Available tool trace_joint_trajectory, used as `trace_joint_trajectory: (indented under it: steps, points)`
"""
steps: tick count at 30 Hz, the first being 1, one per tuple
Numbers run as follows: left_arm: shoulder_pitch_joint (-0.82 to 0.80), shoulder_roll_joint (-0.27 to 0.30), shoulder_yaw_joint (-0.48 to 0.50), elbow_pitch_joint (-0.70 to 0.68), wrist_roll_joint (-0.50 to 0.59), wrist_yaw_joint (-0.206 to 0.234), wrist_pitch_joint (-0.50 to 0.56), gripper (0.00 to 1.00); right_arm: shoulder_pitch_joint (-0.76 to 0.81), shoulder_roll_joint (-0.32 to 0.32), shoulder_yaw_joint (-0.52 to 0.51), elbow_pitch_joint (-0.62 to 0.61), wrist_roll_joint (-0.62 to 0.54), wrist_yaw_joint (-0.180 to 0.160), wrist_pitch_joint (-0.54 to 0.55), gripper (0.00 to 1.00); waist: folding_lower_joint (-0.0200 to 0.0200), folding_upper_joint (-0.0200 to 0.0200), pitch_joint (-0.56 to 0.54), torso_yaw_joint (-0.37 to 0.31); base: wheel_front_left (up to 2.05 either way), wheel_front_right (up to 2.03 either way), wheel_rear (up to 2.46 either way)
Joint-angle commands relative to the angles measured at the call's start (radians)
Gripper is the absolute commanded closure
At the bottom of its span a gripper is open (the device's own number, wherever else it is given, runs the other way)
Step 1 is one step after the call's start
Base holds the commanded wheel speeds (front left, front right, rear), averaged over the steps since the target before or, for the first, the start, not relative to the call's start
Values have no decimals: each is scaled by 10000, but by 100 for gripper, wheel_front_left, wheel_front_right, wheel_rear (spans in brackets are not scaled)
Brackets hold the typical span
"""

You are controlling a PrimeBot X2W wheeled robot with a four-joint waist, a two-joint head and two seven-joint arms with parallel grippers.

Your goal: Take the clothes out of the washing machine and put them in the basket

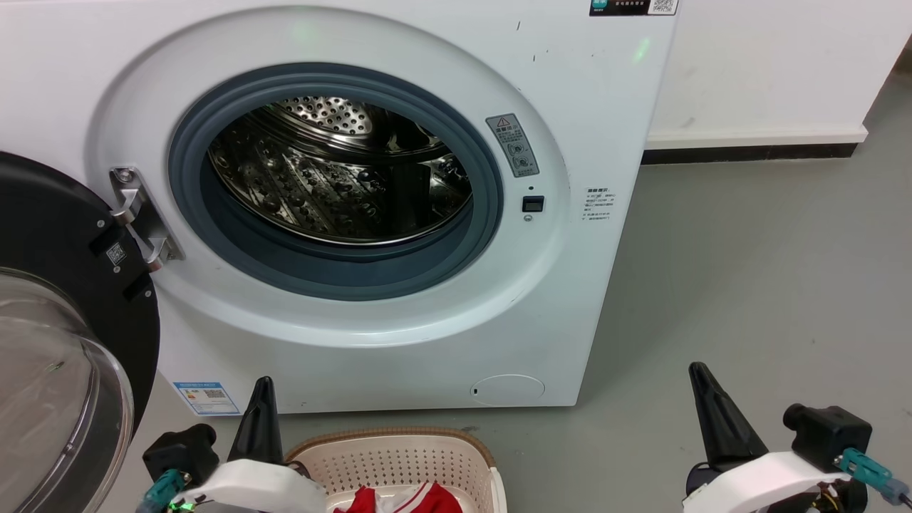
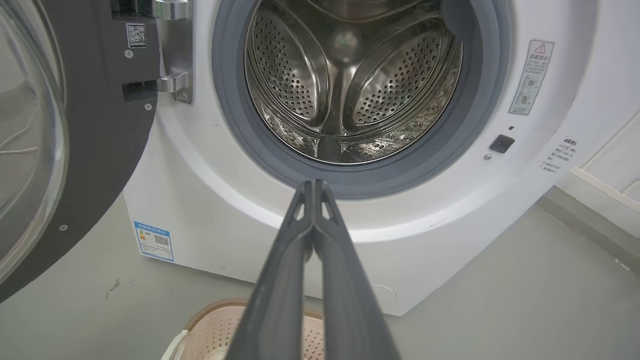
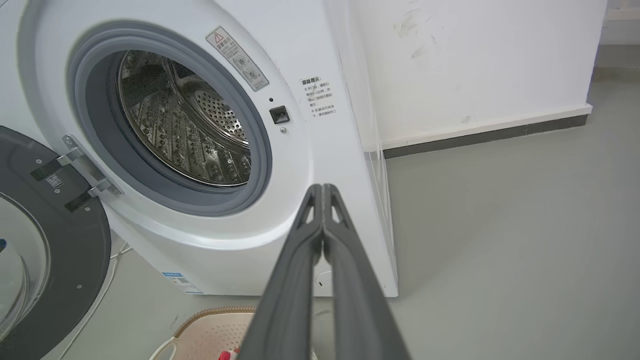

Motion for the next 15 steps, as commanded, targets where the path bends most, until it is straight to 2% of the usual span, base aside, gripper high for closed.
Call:
trace_joint_trajectory:
  steps: [1,14,15]
  points:
    - [-348,-12,101,-129,-426,-74,78,100,-322,-77,-39,-78,483,-1,40,100,-1,0,3,5,0,0,0]
    - [-507,-58,373,-35,-2582,-368,603,100,-567,-175,-202,172,2878,-1,306,100,-1,0,39,56,0,0,0]
    - [-546,-67,436,-12,-3033,-429,719,100,-617,-193,-243,225,3376,-1,369,100,-1,0,47,68,0,0,0]
